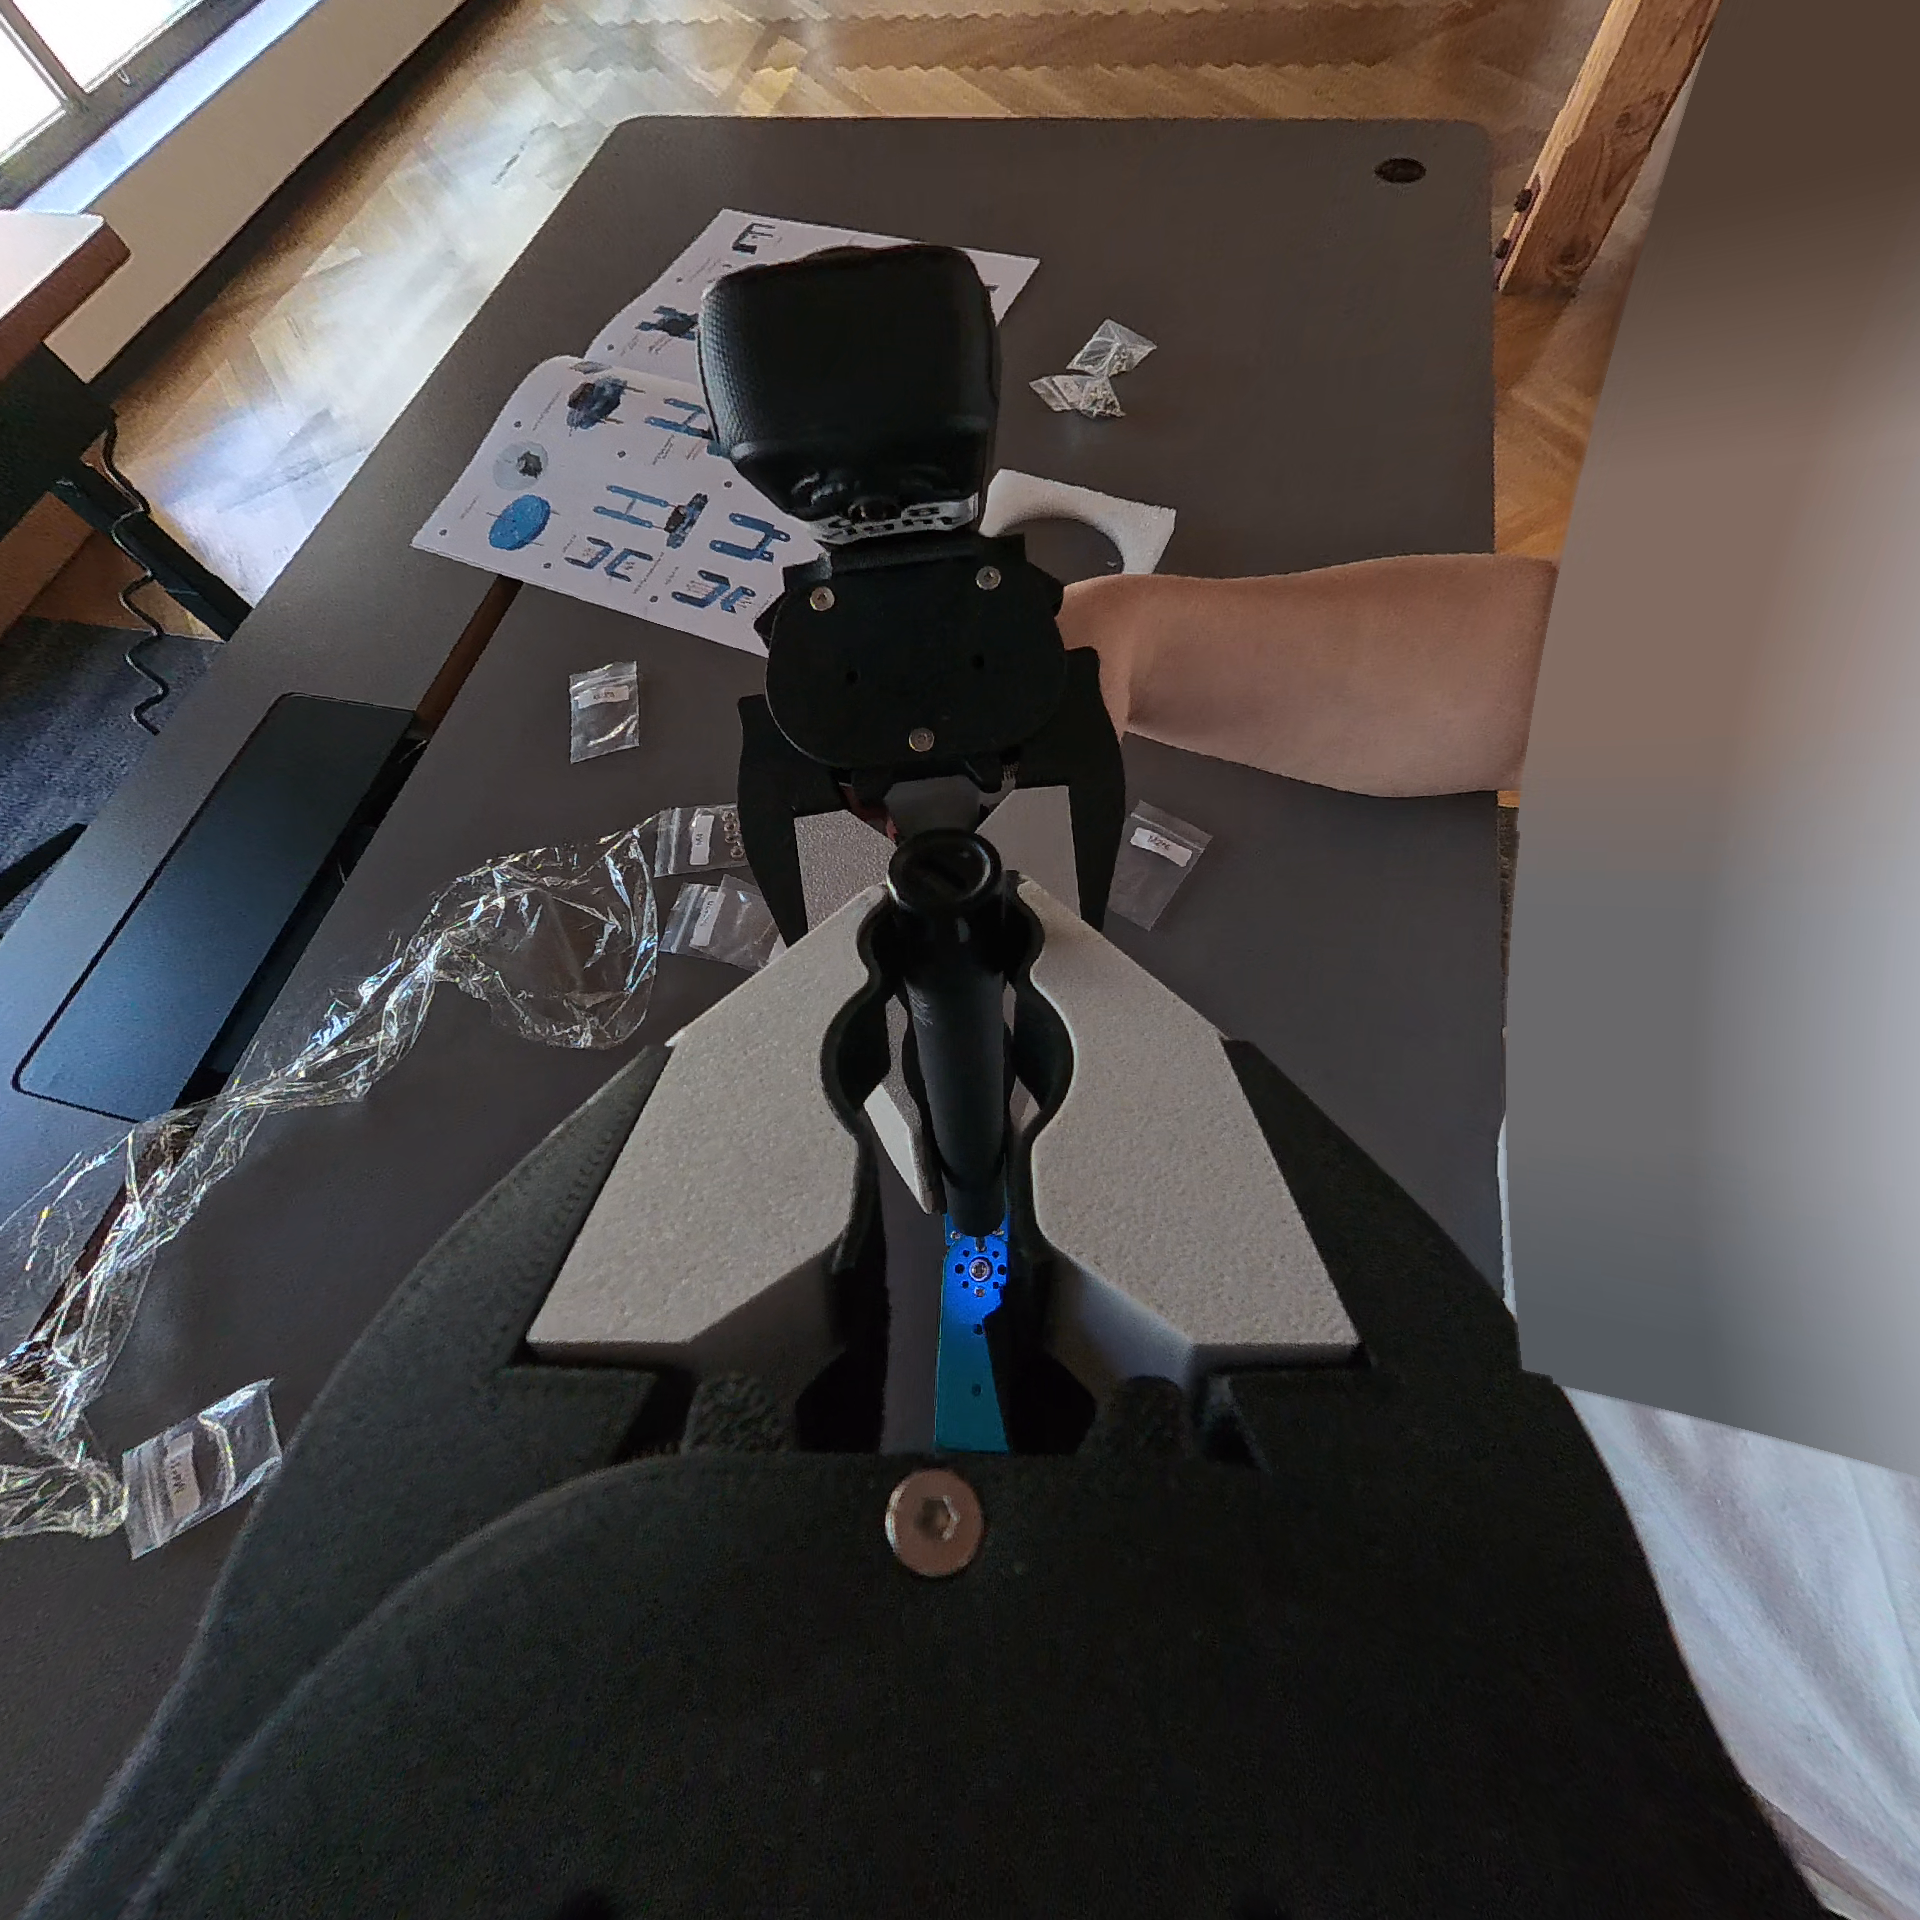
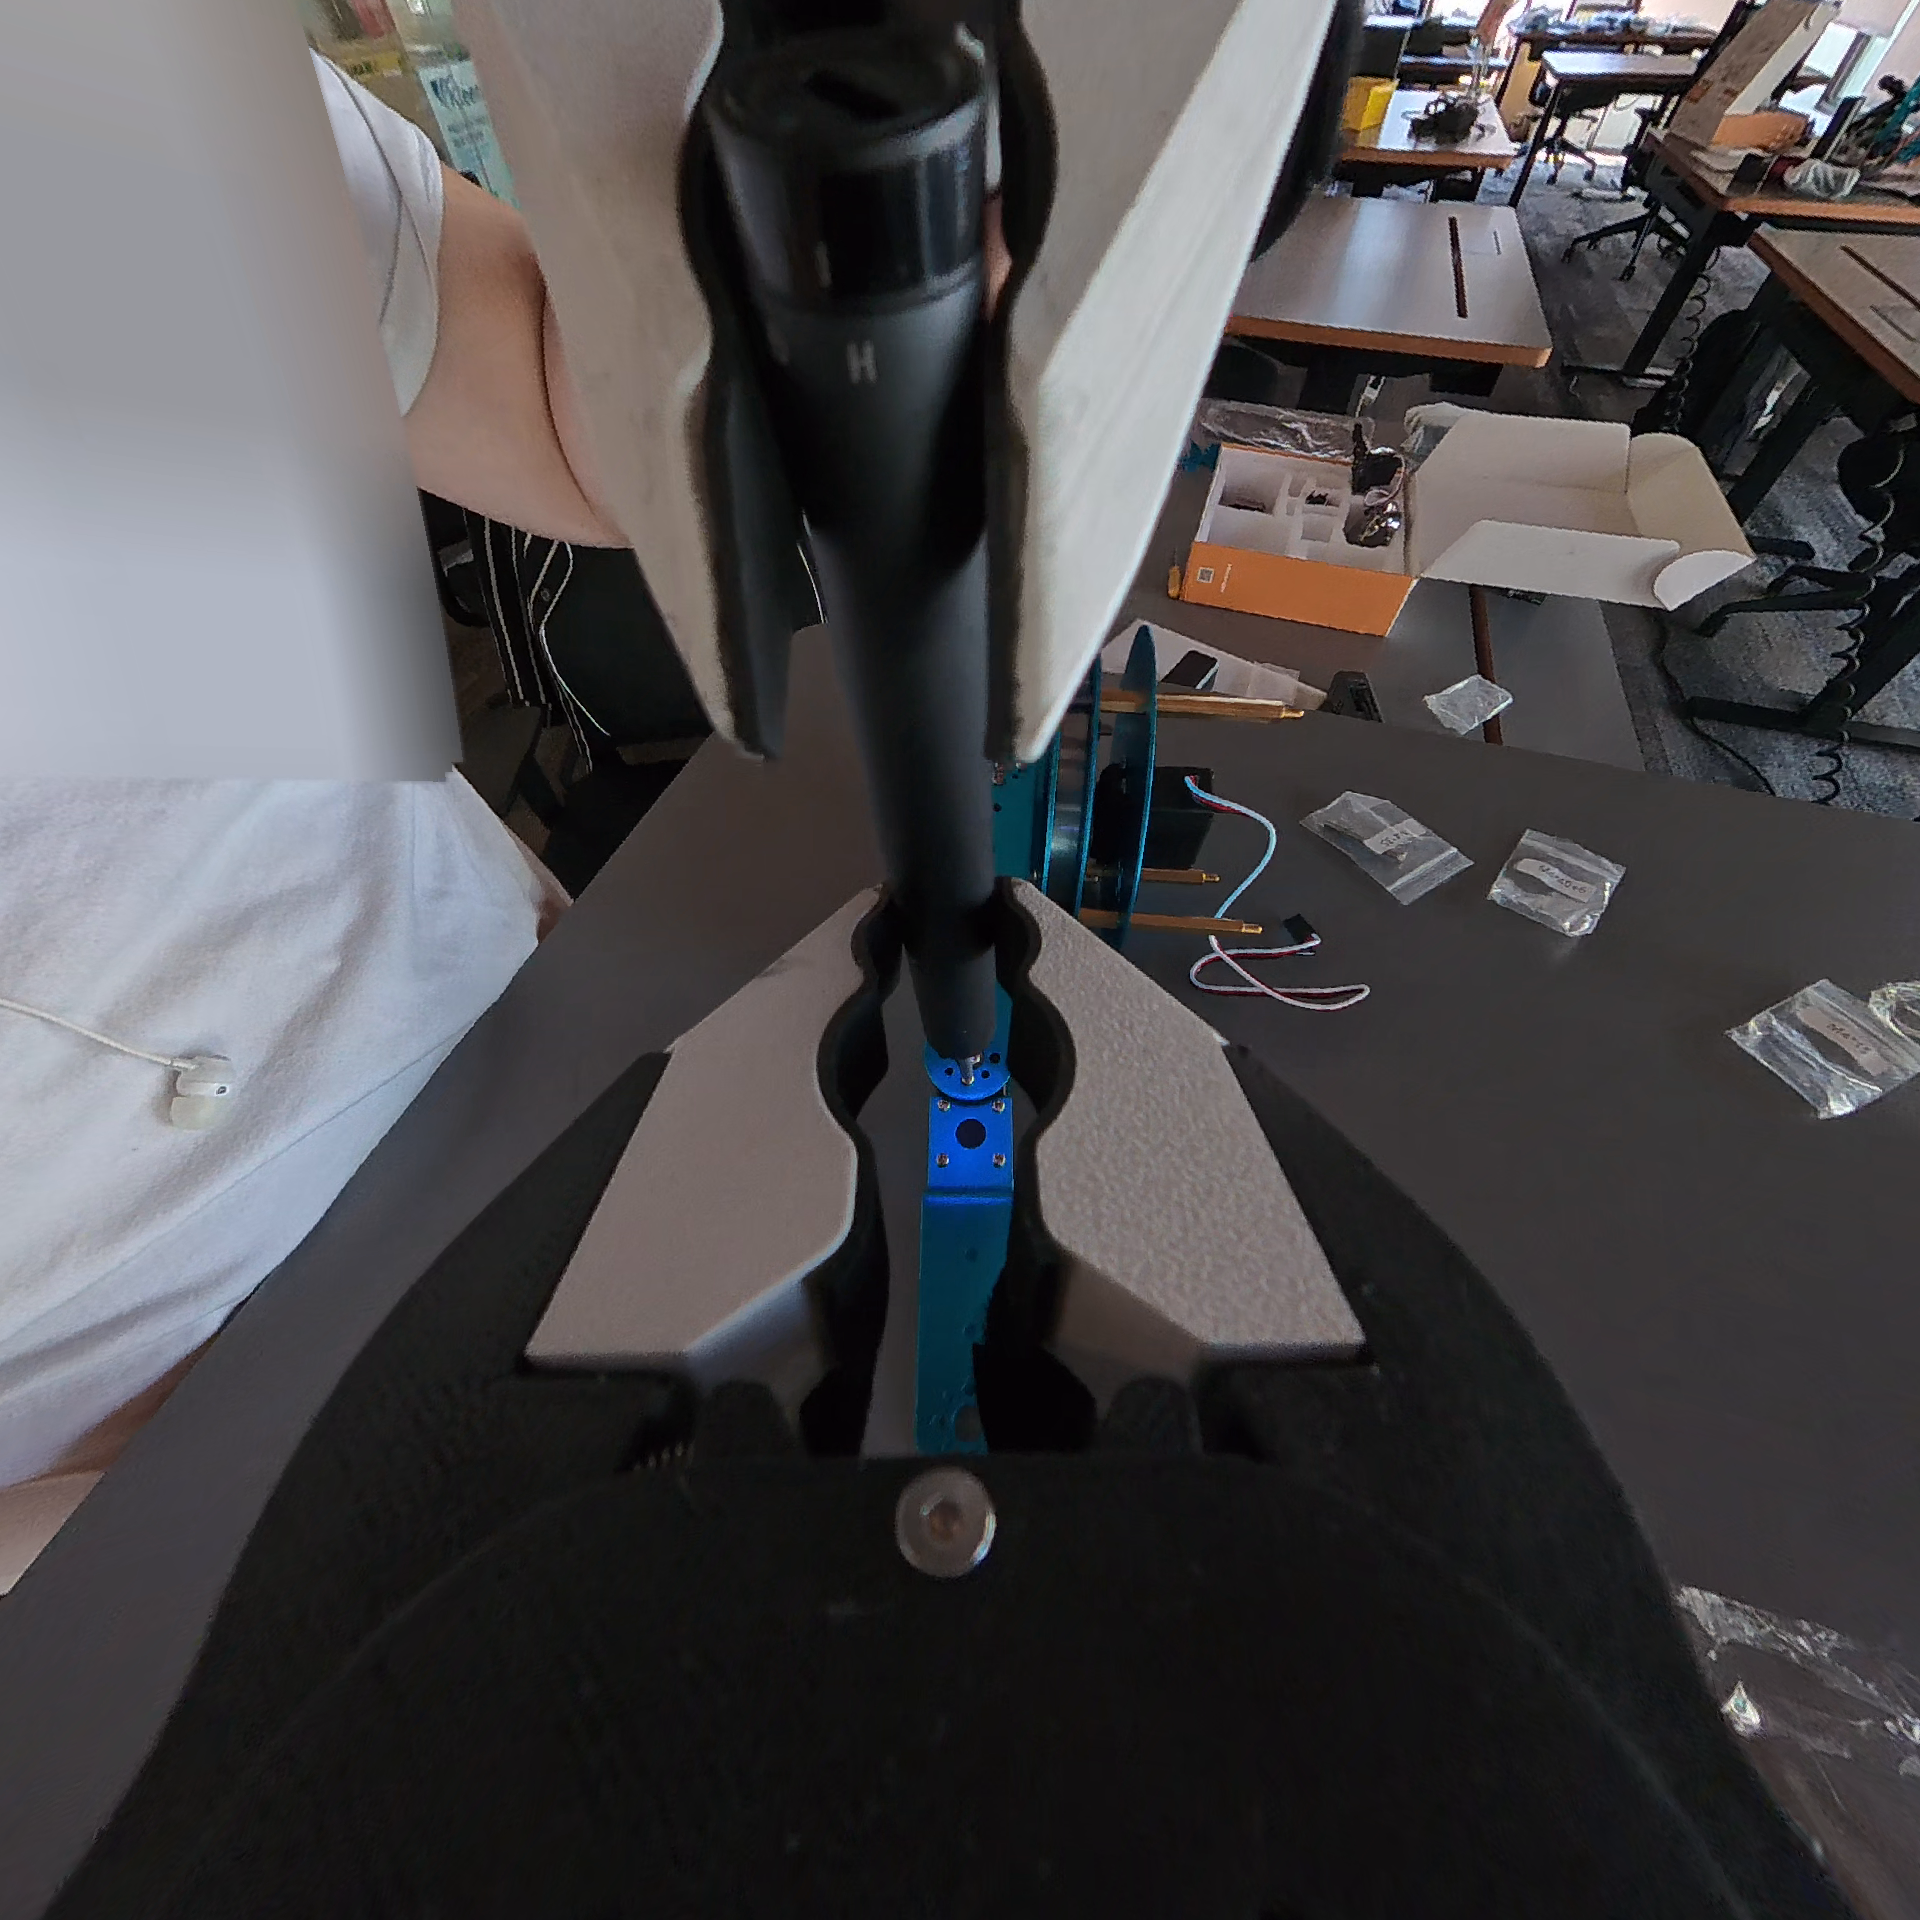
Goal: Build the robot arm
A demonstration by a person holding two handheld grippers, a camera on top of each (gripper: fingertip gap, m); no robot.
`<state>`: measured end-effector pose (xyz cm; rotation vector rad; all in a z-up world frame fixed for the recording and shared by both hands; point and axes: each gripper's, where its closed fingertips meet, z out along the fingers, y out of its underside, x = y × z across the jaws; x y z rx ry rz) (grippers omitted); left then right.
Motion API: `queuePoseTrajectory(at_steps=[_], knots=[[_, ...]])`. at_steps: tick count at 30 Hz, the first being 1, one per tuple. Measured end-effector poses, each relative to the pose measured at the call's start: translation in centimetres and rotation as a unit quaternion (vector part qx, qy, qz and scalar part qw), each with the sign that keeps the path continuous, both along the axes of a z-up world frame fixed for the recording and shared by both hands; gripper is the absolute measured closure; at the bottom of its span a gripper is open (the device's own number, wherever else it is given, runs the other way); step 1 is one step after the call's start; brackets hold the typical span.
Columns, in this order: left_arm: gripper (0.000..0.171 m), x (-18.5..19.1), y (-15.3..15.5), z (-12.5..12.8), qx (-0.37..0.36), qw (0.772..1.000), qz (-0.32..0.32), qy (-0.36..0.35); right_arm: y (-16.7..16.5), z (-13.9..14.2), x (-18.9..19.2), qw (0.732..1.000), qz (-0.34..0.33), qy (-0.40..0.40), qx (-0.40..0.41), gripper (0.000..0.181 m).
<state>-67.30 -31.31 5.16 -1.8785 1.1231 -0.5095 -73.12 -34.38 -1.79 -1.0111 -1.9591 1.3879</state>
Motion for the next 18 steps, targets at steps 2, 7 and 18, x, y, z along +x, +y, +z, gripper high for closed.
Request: queuePoseTrajectory(at_steps=[2,7,18], knots=[[0.155,0.1,-0.2,0.0,-0.003,1.000,-0.004,-0.003,-0.2,0.0,0.3,1.000,0.016,0.006,-0.009,0.160],[0.155,-0.1,-0.1,0.0,0.000,1.000,0.002,0.001,0.5,0.1,1.0,0.998,0.027,0.027,-0.045,0.150],[0.155,0.0,-0.3,-0.1,-0.006,1.000,-0.009,0.008,0.6,0.9,1.7,0.985,0.142,0.060,-0.082,0.153]])
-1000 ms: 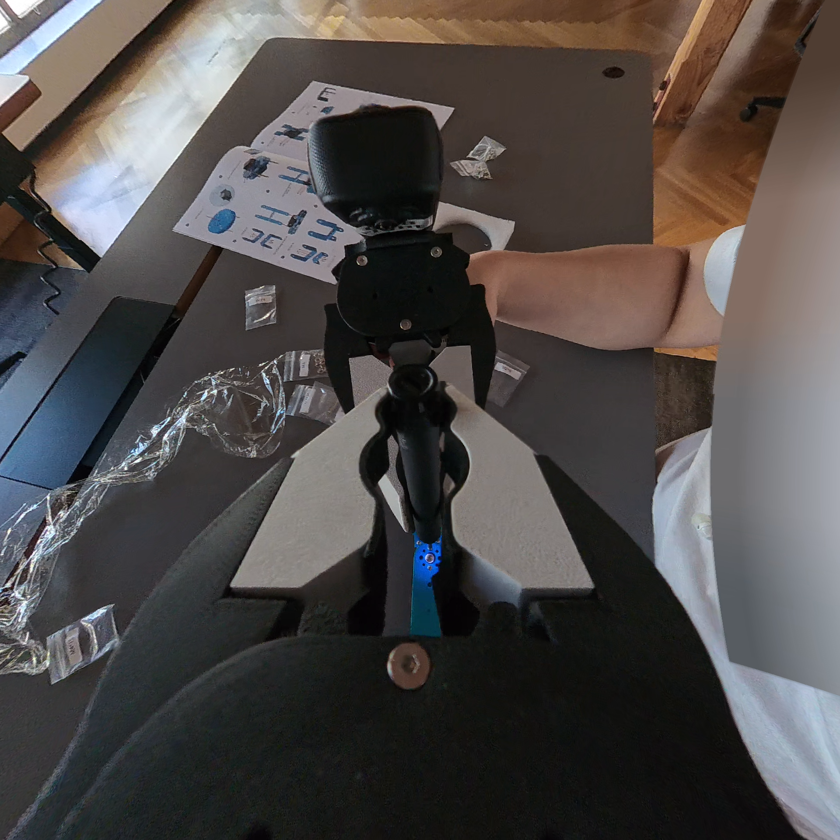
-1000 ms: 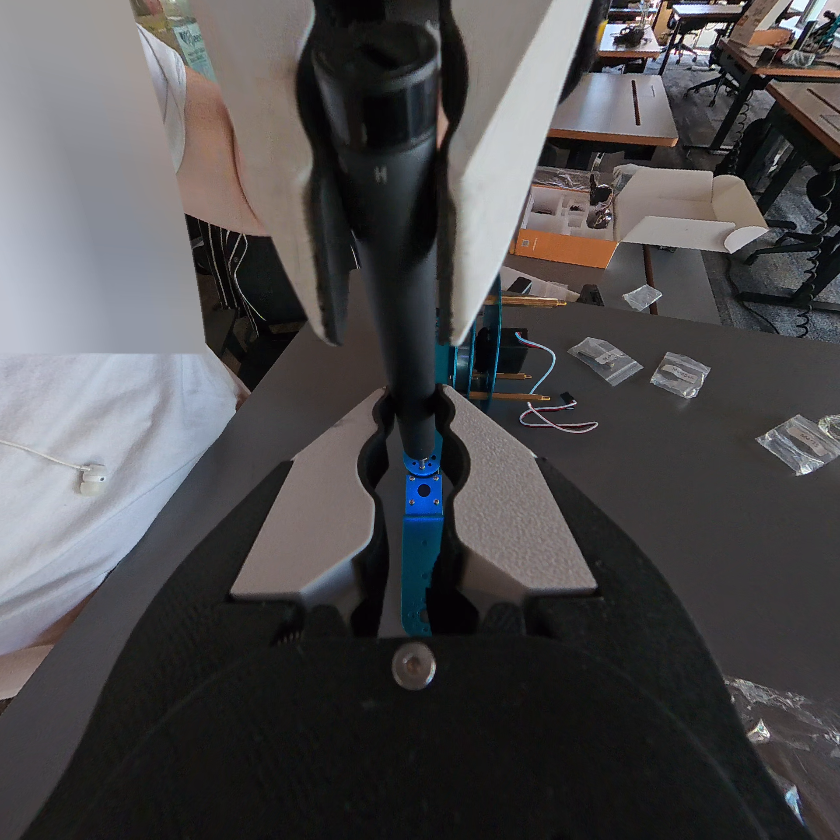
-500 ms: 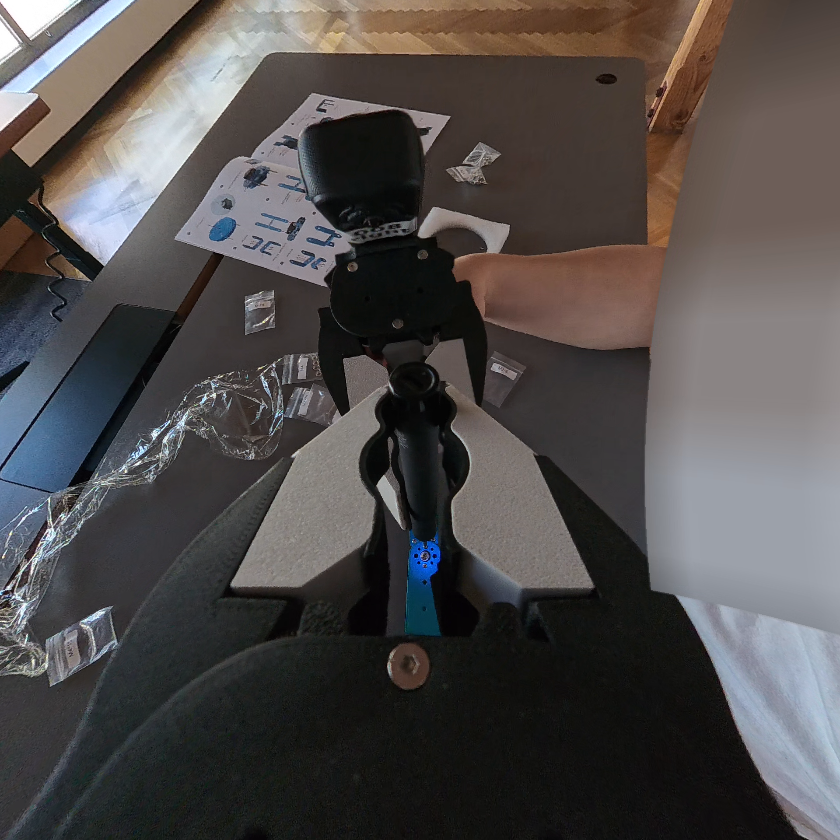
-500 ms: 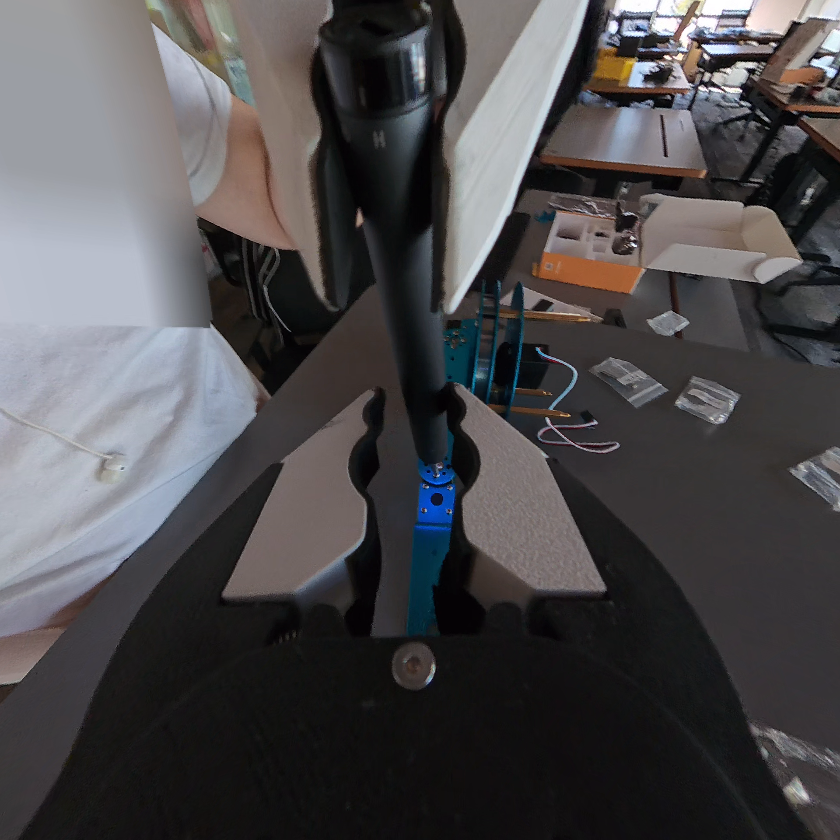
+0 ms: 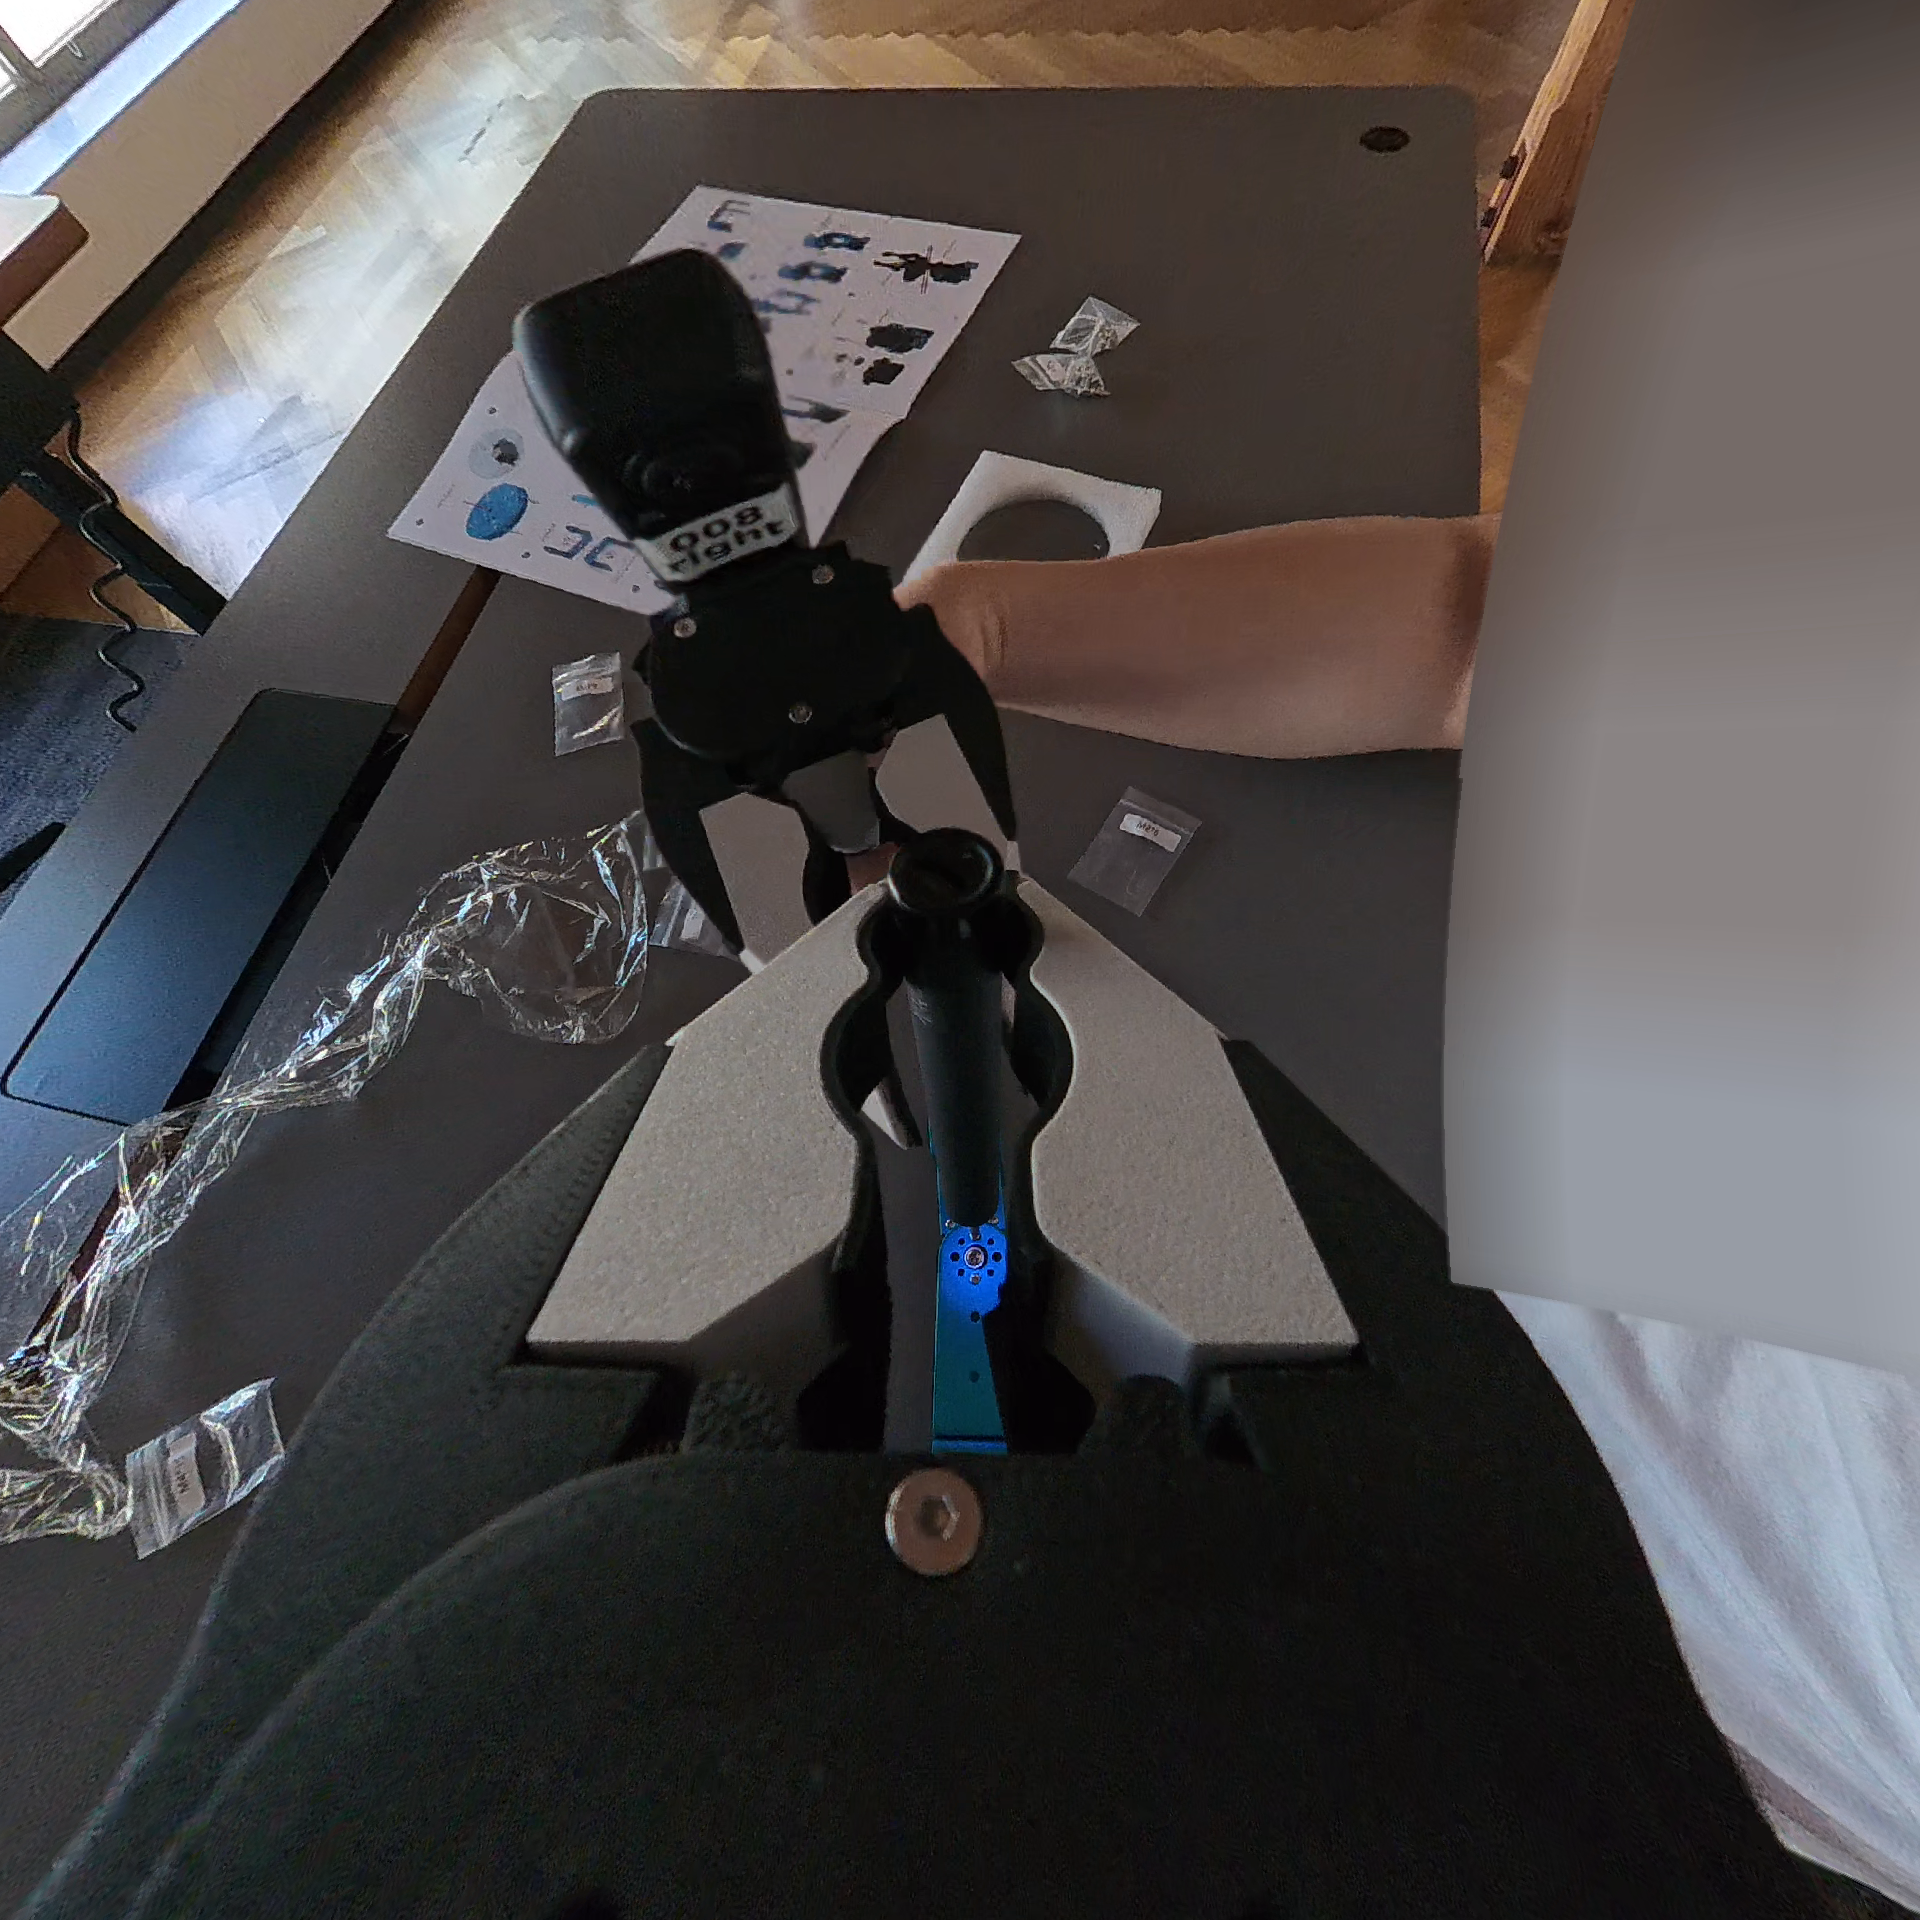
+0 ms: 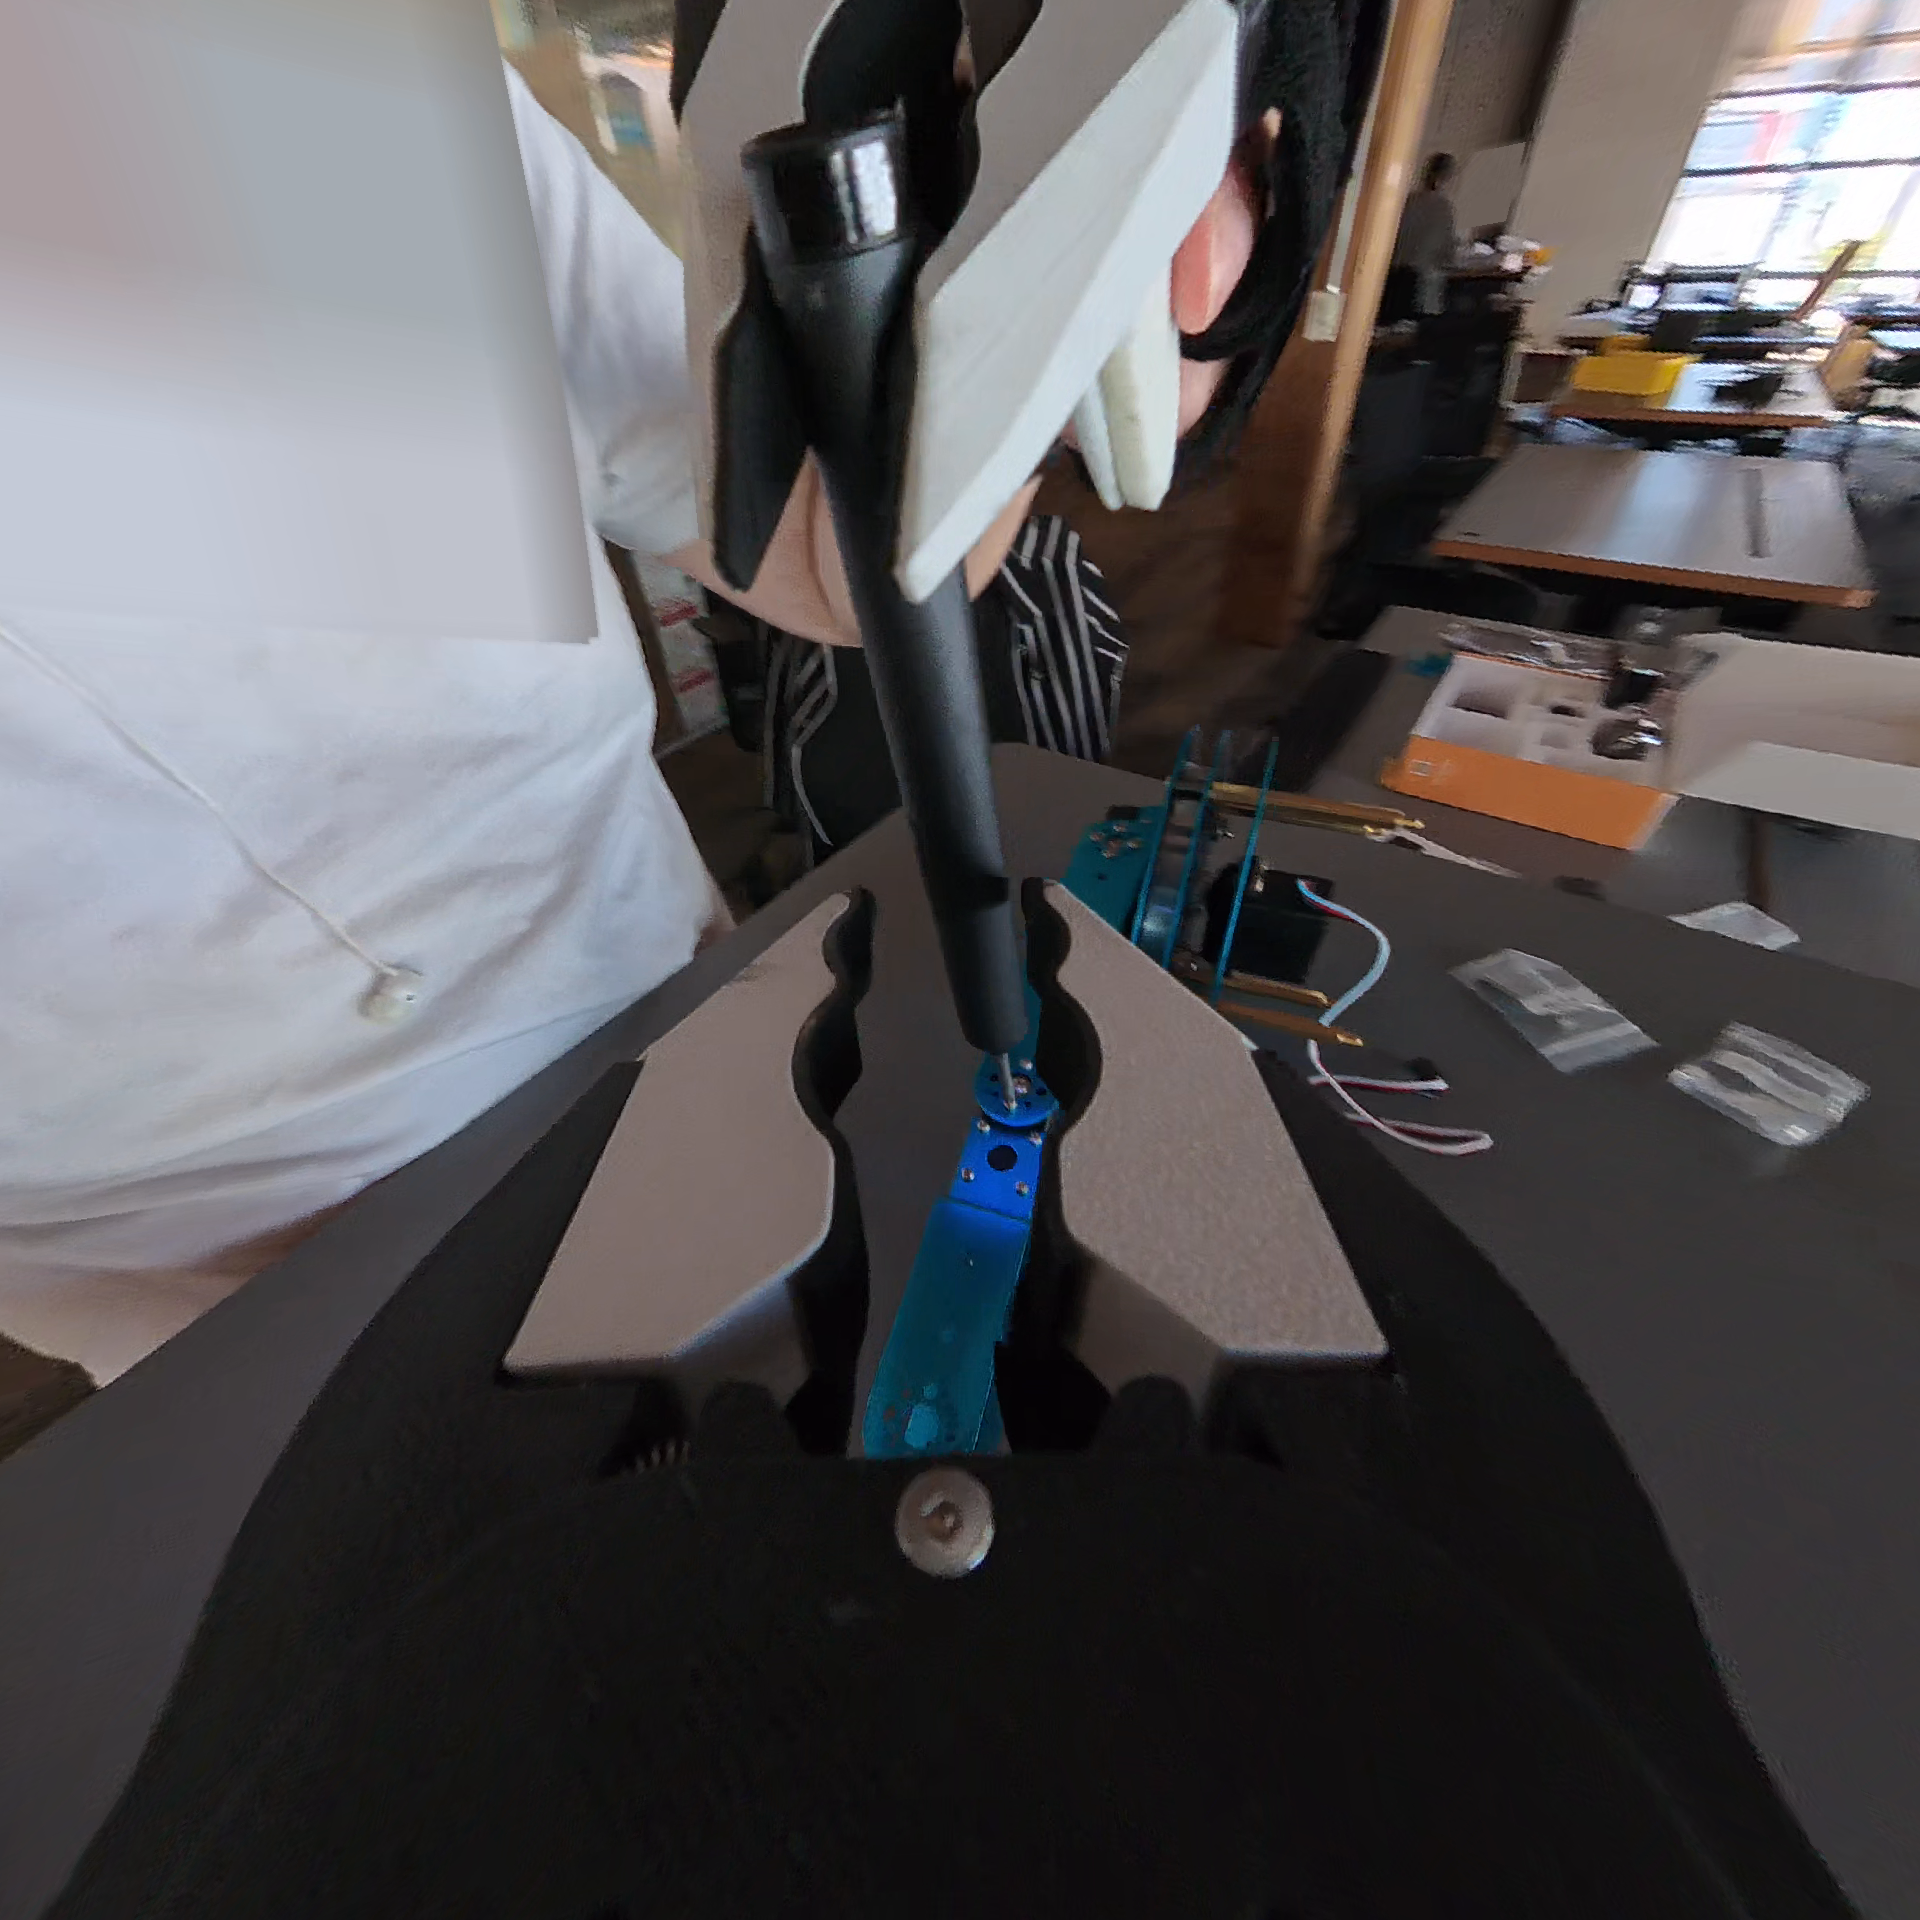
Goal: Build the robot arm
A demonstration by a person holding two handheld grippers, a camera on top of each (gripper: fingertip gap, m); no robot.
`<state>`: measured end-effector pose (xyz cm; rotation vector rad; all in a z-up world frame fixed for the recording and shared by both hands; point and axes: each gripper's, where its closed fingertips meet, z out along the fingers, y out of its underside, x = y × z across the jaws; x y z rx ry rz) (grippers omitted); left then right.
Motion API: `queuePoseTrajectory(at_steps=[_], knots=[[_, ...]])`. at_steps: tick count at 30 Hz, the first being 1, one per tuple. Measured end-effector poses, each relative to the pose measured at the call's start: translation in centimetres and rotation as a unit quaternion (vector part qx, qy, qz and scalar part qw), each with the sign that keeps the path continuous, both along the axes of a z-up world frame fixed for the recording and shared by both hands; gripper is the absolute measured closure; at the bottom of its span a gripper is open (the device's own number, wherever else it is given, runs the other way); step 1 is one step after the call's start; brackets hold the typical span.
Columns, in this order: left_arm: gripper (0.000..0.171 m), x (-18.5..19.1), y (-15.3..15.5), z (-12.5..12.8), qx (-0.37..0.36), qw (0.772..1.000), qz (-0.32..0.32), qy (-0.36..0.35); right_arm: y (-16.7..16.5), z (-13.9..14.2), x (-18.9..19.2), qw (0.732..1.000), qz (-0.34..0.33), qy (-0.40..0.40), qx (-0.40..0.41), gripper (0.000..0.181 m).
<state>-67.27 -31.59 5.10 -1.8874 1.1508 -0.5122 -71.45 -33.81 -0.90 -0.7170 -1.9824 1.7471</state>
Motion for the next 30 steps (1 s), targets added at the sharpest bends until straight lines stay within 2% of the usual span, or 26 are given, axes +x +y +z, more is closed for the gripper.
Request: queuePoseTrajectory(at_steps=[5,14,30], knots=[[0.155,-0.22,-0.14,0.04,0.002,1.000,0.003,0.001,-0.29,-0.18,-0.72,1.000,0.027,0.007,0.012,0.165],[0.155,-0.44,-0.31,0.11,0.001,1.000,-0.001,-0.005,-0.26,-0.41,-0.75,0.999,0.047,-0.004,0.008,0.165],[0.154,-0.13,-0.69,0.08,0.006,1.000,-0.009,-0.007,-0.46,-0.44,-0.60,0.999,0.038,0.007,0.031,0.166]])
